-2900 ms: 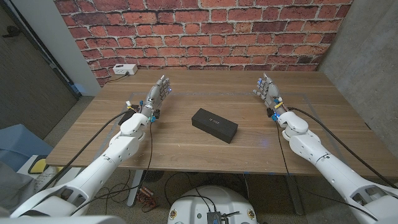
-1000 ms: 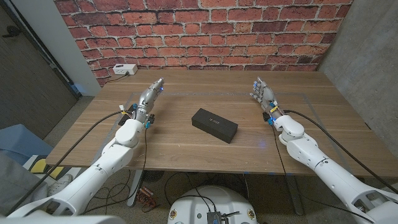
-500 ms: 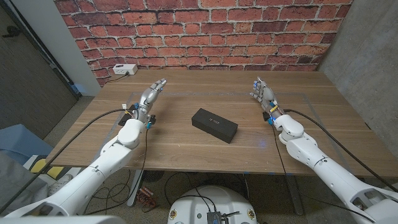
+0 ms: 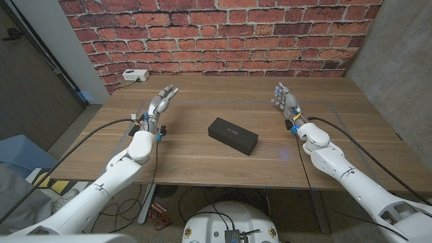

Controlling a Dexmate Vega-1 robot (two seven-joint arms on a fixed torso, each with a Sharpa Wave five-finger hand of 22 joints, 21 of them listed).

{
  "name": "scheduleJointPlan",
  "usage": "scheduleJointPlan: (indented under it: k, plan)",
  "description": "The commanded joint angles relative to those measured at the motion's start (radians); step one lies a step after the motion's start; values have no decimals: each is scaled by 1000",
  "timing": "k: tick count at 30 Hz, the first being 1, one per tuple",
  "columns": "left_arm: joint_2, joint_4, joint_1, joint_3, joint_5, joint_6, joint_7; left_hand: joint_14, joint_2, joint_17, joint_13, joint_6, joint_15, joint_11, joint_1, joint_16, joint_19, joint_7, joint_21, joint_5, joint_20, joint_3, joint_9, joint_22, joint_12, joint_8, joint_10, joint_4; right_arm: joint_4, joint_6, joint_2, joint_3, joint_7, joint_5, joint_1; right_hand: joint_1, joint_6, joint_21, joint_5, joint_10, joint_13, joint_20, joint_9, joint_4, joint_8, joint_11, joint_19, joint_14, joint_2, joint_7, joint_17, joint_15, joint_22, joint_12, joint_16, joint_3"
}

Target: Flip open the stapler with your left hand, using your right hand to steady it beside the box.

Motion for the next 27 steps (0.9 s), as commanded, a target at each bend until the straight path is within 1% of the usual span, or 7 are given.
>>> scheduleJointPlan:
  k: [1,5,10,12,16,19,27]
  plan:
    - [21,-88,34,-4,119,124,109,3,-17,3,5,-14,-29,11,-2,-5,2,-4,3,1,9,0,3,2,-9,-4,-23,-8,3,-2,-10,0,10,-1,0,6,1,1,3,0,1,-2,3,-3,1,0,-5,-6,6,-1,2,-5,1,3,7,1]
    - [32,-111,38,4,144,167,111,-7,-19,4,6,-40,-28,-7,0,-8,-1,-6,1,2,8,-1,4,2,-14,-9,-44,-8,10,-1,-12,2,15,3,0,6,0,1,3,-2,1,-3,3,-3,0,1,-6,-6,7,-1,1,-5,1,3,7,1]
    - [30,-119,37,14,177,200,137,-15,-18,5,8,-65,-26,17,1,-10,-2,-4,0,5,7,-1,5,3,-31,-9,-109,-7,16,4,-13,6,19,8,-2,7,-1,1,3,-1,0,-3,3,-3,0,0,-6,-7,8,-1,0,-6,1,3,7,1]
    - [23,-125,38,20,207,226,168,-26,-18,5,9,-74,-21,18,1,-12,-2,8,0,5,7,-1,5,3,-30,-9,-119,-6,16,6,-13,8,19,9,-4,6,-1,1,3,-1,0,-3,3,-3,0,0,-6,-7,9,-2,-1,-6,1,3,7,1]
    - [17,-137,39,26,234,259,195,-60,-17,7,12,-73,-13,16,-1,-17,-9,29,-2,6,-17,-2,5,4,-16,-2,-106,-3,17,8,-14,11,19,12,-6,6,-1,1,3,-1,0,-3,3,-4,0,0,-6,-7,8,-1,-1,-6,1,3,7,1]
    - [14,-145,40,30,250,287,211,-59,-16,8,13,-71,-15,17,-2,-14,-7,39,-1,6,-21,-2,5,4,-11,-1,-98,-2,17,7,-14,11,19,13,-6,6,-1,1,3,-1,-1,-3,3,-4,0,-2,-6,-7,8,-2,-2,-6,1,3,7,0]
    - [18,-168,50,29,272,351,234,-12,-13,9,16,-53,-25,11,-1,6,16,41,8,6,-24,-2,5,5,7,8,-61,-1,38,21,-3,12,26,20,0,5,-1,2,3,-1,-2,-3,3,-5,0,0,-6,-7,8,-2,-3,-6,1,3,8,0]
